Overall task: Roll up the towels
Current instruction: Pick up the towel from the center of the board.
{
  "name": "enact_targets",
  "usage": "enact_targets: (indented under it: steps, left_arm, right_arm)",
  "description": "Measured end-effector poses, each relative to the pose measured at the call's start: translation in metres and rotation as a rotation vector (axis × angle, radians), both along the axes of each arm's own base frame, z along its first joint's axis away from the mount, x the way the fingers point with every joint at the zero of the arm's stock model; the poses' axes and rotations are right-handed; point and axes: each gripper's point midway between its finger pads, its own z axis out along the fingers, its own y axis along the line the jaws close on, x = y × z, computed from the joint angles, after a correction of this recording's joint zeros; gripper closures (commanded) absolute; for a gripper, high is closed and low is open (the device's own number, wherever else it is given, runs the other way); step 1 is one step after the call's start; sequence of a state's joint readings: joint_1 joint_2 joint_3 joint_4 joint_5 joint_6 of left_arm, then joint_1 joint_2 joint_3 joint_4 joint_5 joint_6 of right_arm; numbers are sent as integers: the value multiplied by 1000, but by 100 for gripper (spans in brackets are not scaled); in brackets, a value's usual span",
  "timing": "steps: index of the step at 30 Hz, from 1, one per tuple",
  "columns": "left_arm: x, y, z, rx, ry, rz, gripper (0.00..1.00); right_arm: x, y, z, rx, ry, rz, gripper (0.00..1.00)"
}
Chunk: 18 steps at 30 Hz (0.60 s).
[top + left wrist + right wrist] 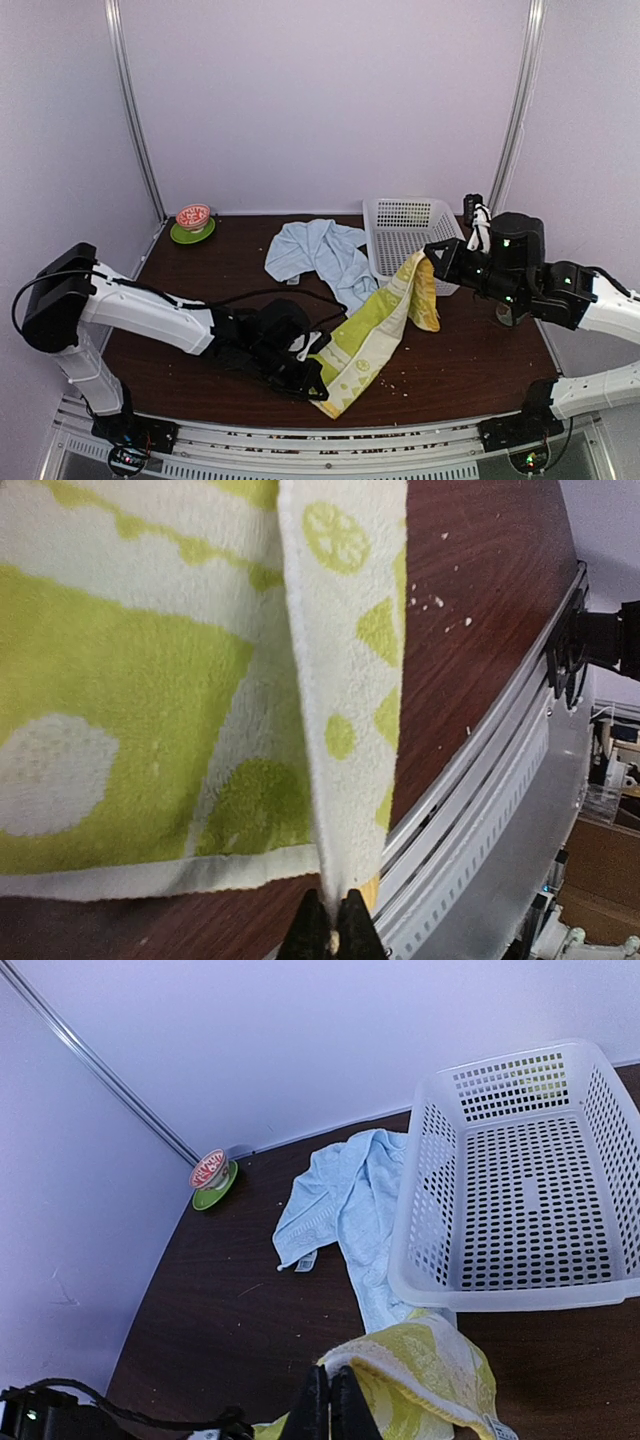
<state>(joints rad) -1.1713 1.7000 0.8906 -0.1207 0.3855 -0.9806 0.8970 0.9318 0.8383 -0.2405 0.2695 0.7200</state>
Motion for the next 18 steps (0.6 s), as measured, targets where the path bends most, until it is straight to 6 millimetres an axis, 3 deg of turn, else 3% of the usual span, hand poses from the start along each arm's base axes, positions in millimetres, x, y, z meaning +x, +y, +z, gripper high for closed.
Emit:
enact_targets:
  steps: [3, 7, 9, 11, 14, 18]
  left_arm:
    - [20, 16, 38, 9, -140, 54, 100]
    - [58, 42, 126, -25, -417, 160, 100]
    - [76, 65, 176, -45, -579, 240, 100]
    - [87, 91, 211, -50, -710, 309, 100]
    - [98, 131, 242, -17, -863, 389, 100]
    - [107, 170, 262, 56, -1019, 460, 100]
  right_arm:
    - [-3, -3, 0, -27, -2, 10, 100]
    - [-12, -15, 13, -58, -23, 18, 100]
    - [-18, -24, 24, -46, -44, 15, 100]
    - [-25, -34, 33, -33, -58, 8, 100]
    - [-30, -42, 37, -22, -64, 3, 100]
    - [-34, -46, 41, 5, -64, -1, 100]
